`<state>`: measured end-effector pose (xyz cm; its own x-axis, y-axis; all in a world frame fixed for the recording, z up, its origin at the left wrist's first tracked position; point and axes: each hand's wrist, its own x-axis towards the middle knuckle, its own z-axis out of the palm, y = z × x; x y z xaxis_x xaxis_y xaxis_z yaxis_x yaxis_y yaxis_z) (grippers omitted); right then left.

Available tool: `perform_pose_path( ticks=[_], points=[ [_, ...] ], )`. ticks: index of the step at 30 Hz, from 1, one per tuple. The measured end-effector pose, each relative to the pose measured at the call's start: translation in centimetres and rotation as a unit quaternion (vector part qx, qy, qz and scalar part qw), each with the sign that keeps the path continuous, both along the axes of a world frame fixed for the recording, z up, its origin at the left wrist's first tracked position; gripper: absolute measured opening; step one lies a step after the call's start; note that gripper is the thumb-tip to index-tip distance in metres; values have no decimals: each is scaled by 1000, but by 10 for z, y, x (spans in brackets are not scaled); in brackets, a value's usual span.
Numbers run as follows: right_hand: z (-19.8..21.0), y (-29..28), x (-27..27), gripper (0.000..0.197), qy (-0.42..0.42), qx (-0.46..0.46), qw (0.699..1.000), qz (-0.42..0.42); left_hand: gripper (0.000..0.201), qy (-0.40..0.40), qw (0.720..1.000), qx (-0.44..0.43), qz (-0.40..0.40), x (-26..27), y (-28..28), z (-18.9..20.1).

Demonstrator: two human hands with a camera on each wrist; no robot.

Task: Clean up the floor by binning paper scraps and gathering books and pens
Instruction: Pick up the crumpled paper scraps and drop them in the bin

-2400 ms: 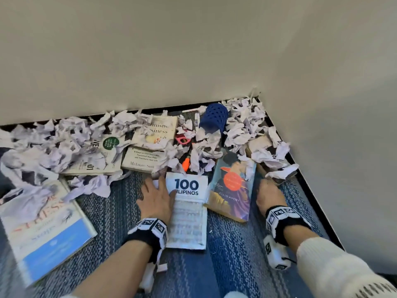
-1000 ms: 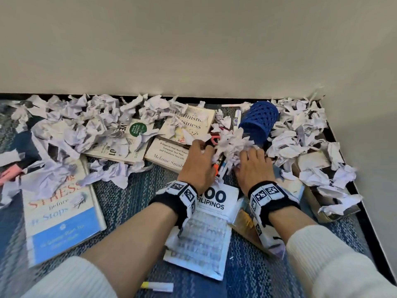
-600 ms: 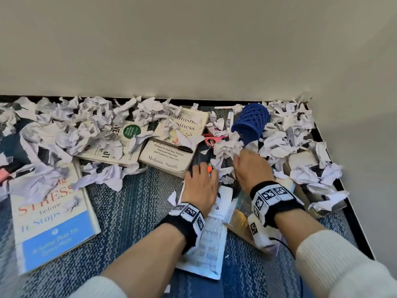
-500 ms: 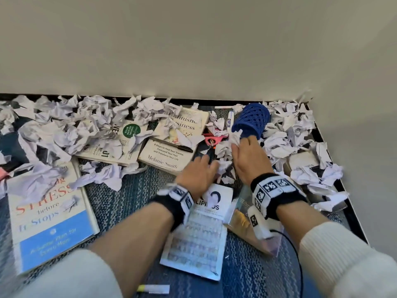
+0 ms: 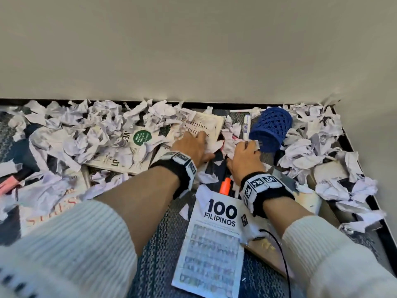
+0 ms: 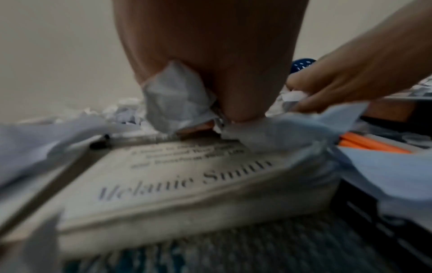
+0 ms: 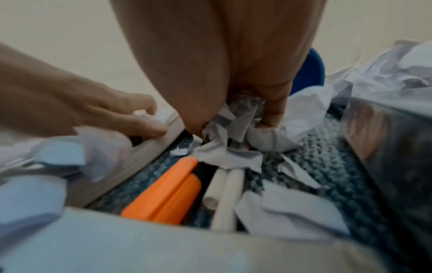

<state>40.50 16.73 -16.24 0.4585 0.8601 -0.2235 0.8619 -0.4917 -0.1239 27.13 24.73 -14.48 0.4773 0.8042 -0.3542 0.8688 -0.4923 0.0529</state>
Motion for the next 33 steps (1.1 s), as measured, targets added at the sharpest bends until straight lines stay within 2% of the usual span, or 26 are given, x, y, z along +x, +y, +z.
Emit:
perform_pose_path(
  ticks=[4, 8, 11, 14, 16, 19, 22, 24, 27, 30, 32, 33],
  points=[
    [-2, -4, 7, 41, 44, 37, 998, -38, 33, 11, 991, 50, -122, 4, -12, -4],
    [16, -20, 11, 42, 76, 69, 994, -39, 35, 40, 982, 29, -180, 11, -14, 5],
    [32, -39, 18, 39, 80, 100, 991, -24, 36, -4, 980, 61, -190, 10, -15, 11],
    [45, -68, 30, 29, 118, 146, 981, -43, 30, -56, 978, 63, -192, 20, -25, 27],
    [53, -92, 41, 33, 137, 183, 972, -56, 33, -80, 972, 58, -212, 33, -35, 39],
    [58, -127, 69, 41, 87, 225, 966, -92, 36, -105, 956, 55, -267, 58, -54, 45],
    [70, -157, 105, 40, 6, 278, 946, -167, 21, -147, 949, 35, -277, 85, -75, 47],
    [78, -176, 128, 44, -40, 298, 928, -218, 19, -172, 946, 31, -275, 105, -91, 46],
    [75, -198, 153, 50, -60, 286, 913, -285, 31, -194, 953, 42, -229, 136, -113, 41],
    [52, -210, 163, 54, -5, 210, 923, -323, 70, -186, 966, 44, -175, 171, -127, 32],
    [36, -208, 157, 59, 40, 182, 931, -313, 94, -161, 978, 29, -130, 184, -127, 22],
    [28, -206, 156, 63, 50, 171, 936, -304, 100, -152, 982, 14, -110, 190, -127, 17]
  ],
)
